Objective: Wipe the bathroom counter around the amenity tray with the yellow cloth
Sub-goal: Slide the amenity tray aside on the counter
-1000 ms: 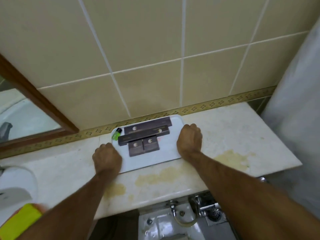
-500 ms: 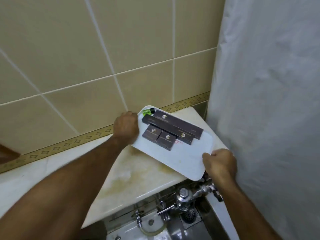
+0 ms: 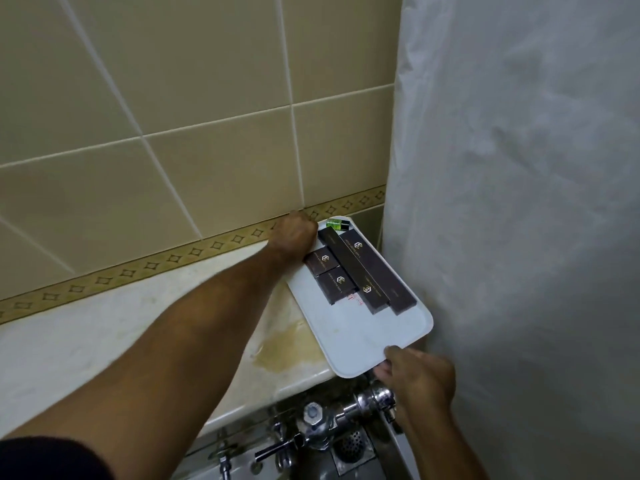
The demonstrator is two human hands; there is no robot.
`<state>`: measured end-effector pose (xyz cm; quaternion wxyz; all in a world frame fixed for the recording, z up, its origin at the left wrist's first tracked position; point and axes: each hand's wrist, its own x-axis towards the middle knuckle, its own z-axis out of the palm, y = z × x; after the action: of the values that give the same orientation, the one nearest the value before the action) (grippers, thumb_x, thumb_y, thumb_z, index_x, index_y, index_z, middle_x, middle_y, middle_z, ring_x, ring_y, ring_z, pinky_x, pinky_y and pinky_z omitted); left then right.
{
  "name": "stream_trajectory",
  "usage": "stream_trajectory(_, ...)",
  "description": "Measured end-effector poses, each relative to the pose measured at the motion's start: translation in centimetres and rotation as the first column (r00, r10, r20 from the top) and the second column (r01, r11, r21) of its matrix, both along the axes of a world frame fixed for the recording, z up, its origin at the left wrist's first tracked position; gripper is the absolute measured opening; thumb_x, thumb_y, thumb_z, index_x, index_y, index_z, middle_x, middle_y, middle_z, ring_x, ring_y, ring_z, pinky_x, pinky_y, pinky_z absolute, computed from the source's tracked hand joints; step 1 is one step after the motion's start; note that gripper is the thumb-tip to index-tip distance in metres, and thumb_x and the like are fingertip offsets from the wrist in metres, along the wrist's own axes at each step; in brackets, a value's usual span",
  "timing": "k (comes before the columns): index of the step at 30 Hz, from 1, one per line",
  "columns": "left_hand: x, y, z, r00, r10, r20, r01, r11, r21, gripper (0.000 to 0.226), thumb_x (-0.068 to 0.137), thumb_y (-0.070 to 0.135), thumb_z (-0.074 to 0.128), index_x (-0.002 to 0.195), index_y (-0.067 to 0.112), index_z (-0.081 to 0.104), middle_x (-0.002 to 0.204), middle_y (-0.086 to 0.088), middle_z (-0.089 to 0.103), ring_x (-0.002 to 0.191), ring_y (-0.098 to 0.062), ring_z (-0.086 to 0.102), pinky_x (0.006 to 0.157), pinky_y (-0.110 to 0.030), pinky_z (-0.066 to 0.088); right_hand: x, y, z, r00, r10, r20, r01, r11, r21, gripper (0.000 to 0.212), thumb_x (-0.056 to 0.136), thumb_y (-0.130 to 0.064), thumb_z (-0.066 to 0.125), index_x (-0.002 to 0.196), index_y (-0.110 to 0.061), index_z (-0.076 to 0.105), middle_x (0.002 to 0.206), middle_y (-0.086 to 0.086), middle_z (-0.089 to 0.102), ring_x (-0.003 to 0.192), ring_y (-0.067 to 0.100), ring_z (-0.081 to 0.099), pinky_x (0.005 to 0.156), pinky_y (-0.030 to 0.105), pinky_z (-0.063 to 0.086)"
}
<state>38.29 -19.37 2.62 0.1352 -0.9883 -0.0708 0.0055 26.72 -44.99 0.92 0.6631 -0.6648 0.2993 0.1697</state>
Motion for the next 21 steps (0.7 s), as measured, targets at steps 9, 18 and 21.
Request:
stream_trajectory(9,0.0,0.6,0.4,0.96,-0.247,-0.132,0.261,0.96,0.103,0.026,0.097,0.021,0.05,0.102,0.003,0.069,0.1,-0.014,0.07,0.094,-0.033,0.068,0.074,-0.039,0.057,0.0,0.1,-0.1,0.995,-0.032,-0.091,0.047,0.984,0.169,0.029,0.083,0.009,0.068,0.109,0.018,0.058,0.078,0.024,0.067,0.063,0.027,0.069,0.053,0.03,0.061)
stream_trajectory(18,-7.8,-0.3,3.4,0.994,0.019,0.104,-0.004,0.99,-0.141,0.028,0.085,0.0,0.043,0.107,0.001,0.061,0.113,-0.021,0.064,0.103,-0.04,0.06,0.077,-0.043,0.048,-0.3,0.4,2.0,0.989,-0.042,-0.141,0.061,0.989,0.135,0.008,0.08,0.009,0.071,0.081,0.01,0.063,0.075,0.022,0.068,0.06,0.026,0.068,0.077,0.039,0.057)
stream_trajectory(21,-15.4,0.3,3.0,0.984,0.085,0.155,-0.048,0.973,-0.227,0.028,0.088,0.005,0.042,0.111,0.005,0.059,0.108,-0.018,0.065,0.099,-0.039,0.061,0.072,-0.042,0.048,-2.4,1.2,2.8,0.996,-0.058,-0.065,0.061,0.998,0.036,0.021,0.083,-0.002,0.074,0.068,0.006,0.062,0.079,0.022,0.07,0.053,0.025,0.065,0.076,0.042,0.058)
